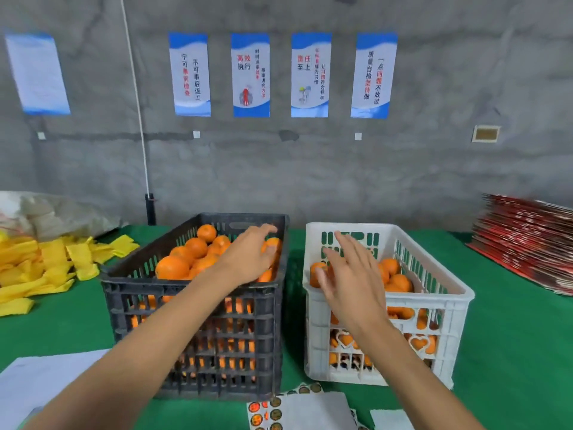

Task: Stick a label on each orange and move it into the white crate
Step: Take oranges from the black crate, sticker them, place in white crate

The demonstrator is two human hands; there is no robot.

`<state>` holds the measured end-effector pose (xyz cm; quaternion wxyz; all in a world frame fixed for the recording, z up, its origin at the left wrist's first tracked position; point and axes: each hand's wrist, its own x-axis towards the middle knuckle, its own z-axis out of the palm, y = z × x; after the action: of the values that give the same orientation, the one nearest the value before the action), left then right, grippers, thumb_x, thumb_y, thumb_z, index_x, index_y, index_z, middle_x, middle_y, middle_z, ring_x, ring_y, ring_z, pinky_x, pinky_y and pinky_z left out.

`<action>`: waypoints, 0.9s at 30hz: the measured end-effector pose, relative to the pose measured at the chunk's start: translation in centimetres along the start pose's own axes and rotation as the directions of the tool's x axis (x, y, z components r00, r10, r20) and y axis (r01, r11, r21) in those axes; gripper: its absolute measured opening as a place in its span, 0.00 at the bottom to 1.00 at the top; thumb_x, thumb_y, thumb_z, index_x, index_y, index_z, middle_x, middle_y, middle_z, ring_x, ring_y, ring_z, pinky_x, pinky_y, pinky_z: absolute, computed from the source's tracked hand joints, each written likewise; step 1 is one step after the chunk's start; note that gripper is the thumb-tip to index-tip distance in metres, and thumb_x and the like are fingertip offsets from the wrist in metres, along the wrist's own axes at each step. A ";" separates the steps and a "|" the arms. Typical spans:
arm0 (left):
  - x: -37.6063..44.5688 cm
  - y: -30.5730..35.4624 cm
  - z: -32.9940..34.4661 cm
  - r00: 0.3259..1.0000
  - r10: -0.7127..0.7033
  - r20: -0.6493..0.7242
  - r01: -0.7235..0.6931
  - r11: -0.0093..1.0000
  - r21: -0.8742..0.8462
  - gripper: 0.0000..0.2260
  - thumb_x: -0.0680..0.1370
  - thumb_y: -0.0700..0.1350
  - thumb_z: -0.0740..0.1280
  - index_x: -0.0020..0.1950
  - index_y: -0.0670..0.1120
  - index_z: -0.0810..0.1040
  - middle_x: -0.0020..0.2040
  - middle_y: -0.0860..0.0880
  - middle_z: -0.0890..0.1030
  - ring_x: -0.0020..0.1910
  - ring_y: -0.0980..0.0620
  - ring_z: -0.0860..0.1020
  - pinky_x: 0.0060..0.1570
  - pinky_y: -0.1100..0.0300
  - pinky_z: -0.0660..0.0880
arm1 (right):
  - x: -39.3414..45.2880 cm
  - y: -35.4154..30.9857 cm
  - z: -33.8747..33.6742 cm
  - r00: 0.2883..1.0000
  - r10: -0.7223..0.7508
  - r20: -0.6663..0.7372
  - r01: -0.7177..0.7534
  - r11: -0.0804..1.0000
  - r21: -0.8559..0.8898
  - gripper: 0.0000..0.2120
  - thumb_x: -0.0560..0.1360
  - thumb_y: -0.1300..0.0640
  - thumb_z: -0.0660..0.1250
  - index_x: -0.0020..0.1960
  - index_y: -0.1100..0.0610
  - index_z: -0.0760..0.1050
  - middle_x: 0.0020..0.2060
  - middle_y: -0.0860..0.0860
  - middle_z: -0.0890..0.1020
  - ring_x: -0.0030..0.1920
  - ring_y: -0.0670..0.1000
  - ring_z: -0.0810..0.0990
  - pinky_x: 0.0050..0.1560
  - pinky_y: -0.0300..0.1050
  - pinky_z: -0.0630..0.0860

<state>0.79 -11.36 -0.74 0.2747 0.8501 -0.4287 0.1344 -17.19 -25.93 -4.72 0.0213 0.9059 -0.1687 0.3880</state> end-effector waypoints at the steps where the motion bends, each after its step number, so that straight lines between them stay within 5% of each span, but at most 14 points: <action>1: 0.7 -1.4 0.1 0.995 -0.073 0.074 0.071 0.997 0.030 0.23 0.84 0.44 0.67 0.79 0.47 0.69 0.70 0.38 0.75 0.70 0.38 0.74 0.65 0.54 0.69 | -0.2 -0.3 0.5 0.999 -0.018 -0.036 0.019 0.999 0.031 0.15 0.81 0.51 0.67 0.64 0.56 0.81 0.73 0.57 0.74 0.75 0.58 0.69 0.77 0.54 0.62; 4: 2.7 -4.1 1.2 0.945 -0.194 0.263 0.169 0.979 0.114 0.30 0.82 0.45 0.70 0.82 0.50 0.63 0.75 0.36 0.71 0.73 0.37 0.71 0.66 0.53 0.70 | -1.1 -1.6 1.8 0.994 -0.036 -0.105 0.050 0.991 0.126 0.10 0.79 0.52 0.69 0.55 0.56 0.84 0.66 0.55 0.80 0.69 0.57 0.76 0.72 0.55 0.70; 9: 5.8 -5.4 3.5 0.858 -0.242 0.453 0.132 0.956 0.262 0.38 0.82 0.54 0.69 0.86 0.57 0.49 0.84 0.43 0.55 0.81 0.38 0.62 0.75 0.45 0.66 | -3.5 -2.3 3.1 0.995 -0.005 -0.103 0.032 0.965 0.260 0.11 0.79 0.51 0.68 0.56 0.53 0.85 0.64 0.50 0.81 0.68 0.53 0.76 0.71 0.54 0.73; 14: 8.1 -5.6 4.9 0.873 -0.236 0.428 0.143 0.961 0.238 0.33 0.83 0.48 0.71 0.84 0.56 0.59 0.82 0.43 0.64 0.74 0.41 0.72 0.70 0.50 0.73 | -4.6 -1.6 3.6 0.997 -0.014 -0.078 0.035 0.960 0.278 0.08 0.78 0.53 0.70 0.53 0.53 0.85 0.62 0.49 0.82 0.65 0.52 0.79 0.67 0.52 0.76; 17: 7.8 -4.9 4.0 0.926 -0.184 0.329 0.124 0.973 0.196 0.30 0.80 0.47 0.74 0.81 0.55 0.67 0.77 0.40 0.68 0.73 0.39 0.72 0.71 0.49 0.71 | -4.6 -1.6 3.4 0.999 0.018 -0.026 -0.008 0.942 0.334 0.10 0.80 0.53 0.68 0.58 0.54 0.84 0.65 0.49 0.81 0.68 0.51 0.76 0.71 0.50 0.72; 21: 3.9 -2.6 1.2 0.999 0.035 -0.011 -0.035 0.999 0.000 0.29 0.80 0.50 0.73 0.79 0.61 0.68 0.73 0.48 0.67 0.66 0.41 0.77 0.69 0.43 0.73 | -3.6 -2.9 2.2 0.993 0.114 0.020 -0.106 0.831 0.546 0.17 0.83 0.50 0.64 0.71 0.50 0.75 0.70 0.44 0.75 0.72 0.44 0.70 0.73 0.49 0.69; 24: -2.4 -0.1 -0.2 0.936 0.246 -0.251 -0.270 0.961 -0.066 0.28 0.79 0.55 0.72 0.77 0.62 0.68 0.71 0.54 0.66 0.60 0.51 0.77 0.58 0.50 0.80 | -2.5 -4.6 1.0 0.985 0.168 0.031 -0.142 0.710 0.690 0.22 0.83 0.42 0.62 0.75 0.47 0.70 0.69 0.42 0.76 0.69 0.42 0.73 0.68 0.52 0.74; 27: -8.6 1.3 0.2 0.862 0.419 -0.287 -0.437 0.900 0.002 0.29 0.79 0.53 0.72 0.79 0.56 0.68 0.73 0.50 0.67 0.64 0.53 0.75 0.51 0.52 0.83 | -3.3 -5.7 0.6 0.982 0.188 0.013 -0.133 0.642 0.755 0.23 0.80 0.33 0.60 0.70 0.42 0.71 0.60 0.38 0.80 0.58 0.43 0.80 0.56 0.52 0.81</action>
<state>-5.35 -6.49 -4.41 0.3224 0.6969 -0.5674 0.2973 -17.01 -19.71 -6.93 -0.3844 0.8010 -0.0717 0.4534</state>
